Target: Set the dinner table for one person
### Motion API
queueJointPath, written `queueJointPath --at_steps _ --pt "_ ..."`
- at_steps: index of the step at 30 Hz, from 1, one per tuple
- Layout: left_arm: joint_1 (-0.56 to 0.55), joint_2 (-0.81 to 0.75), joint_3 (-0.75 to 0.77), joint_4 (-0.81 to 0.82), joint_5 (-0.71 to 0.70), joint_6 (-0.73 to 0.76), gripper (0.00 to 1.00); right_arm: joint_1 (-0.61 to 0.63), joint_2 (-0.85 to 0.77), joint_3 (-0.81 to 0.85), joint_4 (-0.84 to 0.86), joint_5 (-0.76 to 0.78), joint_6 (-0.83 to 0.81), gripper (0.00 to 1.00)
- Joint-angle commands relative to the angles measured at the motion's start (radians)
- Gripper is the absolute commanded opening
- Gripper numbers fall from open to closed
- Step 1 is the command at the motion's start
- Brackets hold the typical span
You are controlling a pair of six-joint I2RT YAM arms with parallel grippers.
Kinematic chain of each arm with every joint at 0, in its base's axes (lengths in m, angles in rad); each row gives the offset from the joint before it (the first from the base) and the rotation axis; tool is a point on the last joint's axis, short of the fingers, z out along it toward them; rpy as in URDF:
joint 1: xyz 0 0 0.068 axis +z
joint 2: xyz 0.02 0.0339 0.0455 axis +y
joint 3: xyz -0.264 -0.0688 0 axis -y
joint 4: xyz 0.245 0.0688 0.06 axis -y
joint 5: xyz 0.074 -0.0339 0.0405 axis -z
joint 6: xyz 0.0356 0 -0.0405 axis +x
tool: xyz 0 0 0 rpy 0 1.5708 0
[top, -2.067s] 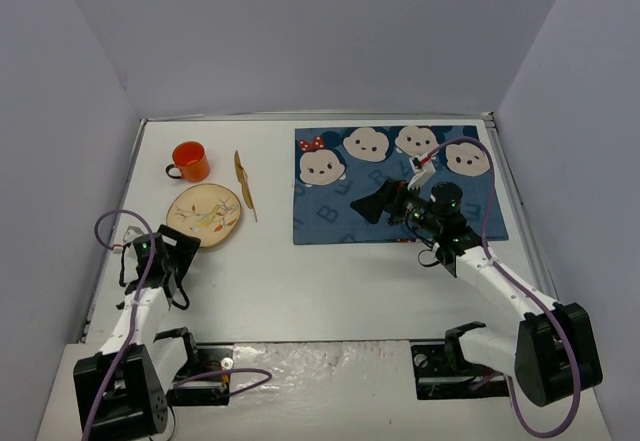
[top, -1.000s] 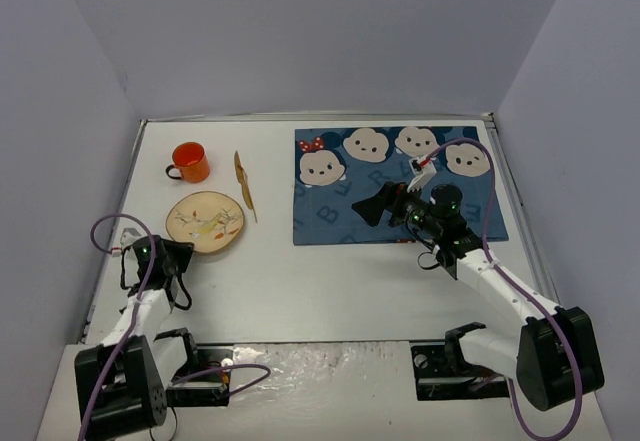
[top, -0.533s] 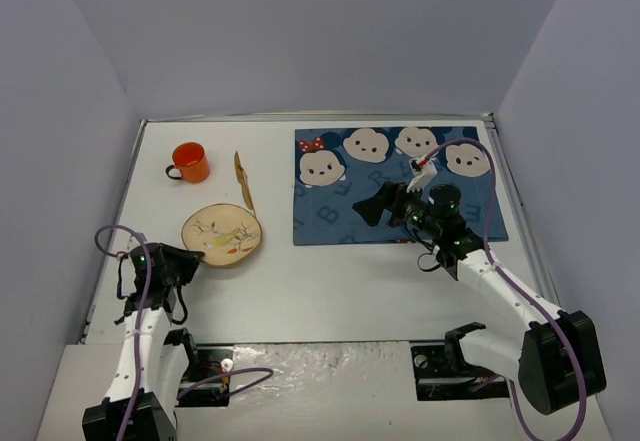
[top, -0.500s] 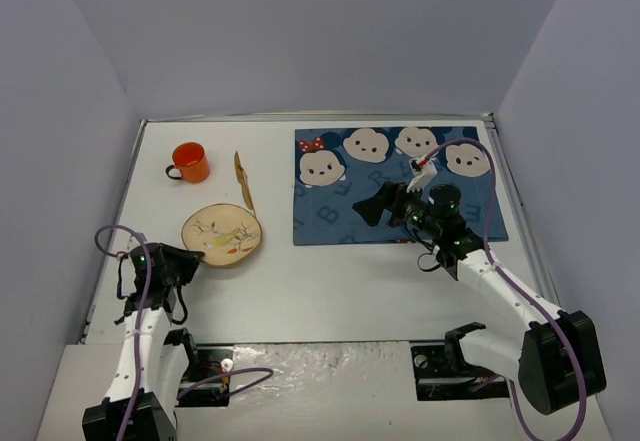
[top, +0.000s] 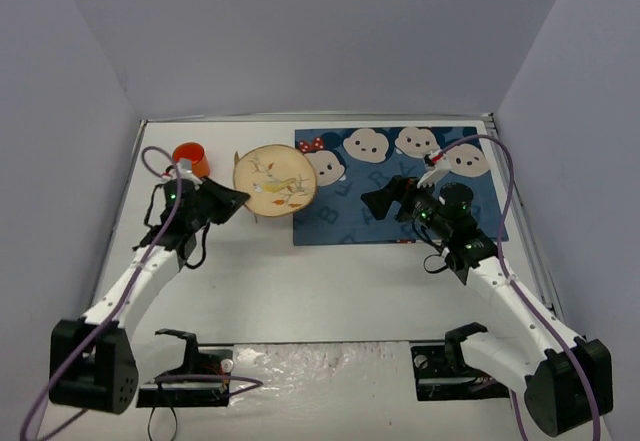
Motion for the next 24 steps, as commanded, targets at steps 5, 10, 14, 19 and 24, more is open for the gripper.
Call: queueJointPath --at_steps 5,10,14,19,24 --pt "-0.252 0.495 0.487 0.468 0.026 -0.044 0.00 0.007 -0.075 0.070 -0.002 0.092 0.006 0.99" --pt "-0.326 0.757 0.718 0.517 0.030 -0.073 0.00 0.007 -0.087 0.076 -0.029 0.134 -0.009 0.99" --pt "-0.359 0.922 0.928 0.533 0.030 -0.109 0.00 0.007 -0.095 0.088 -0.065 0.163 -0.026 0.99" --pt "-0.396 1.079 1.077 0.537 0.020 -0.150 0.00 0.007 -0.100 0.085 -0.078 0.182 -0.028 0.99" --pt "-0.426 1.165 1.161 0.505 -0.007 -0.150 0.00 0.007 -0.108 0.068 -0.078 0.186 -0.023 0.99"
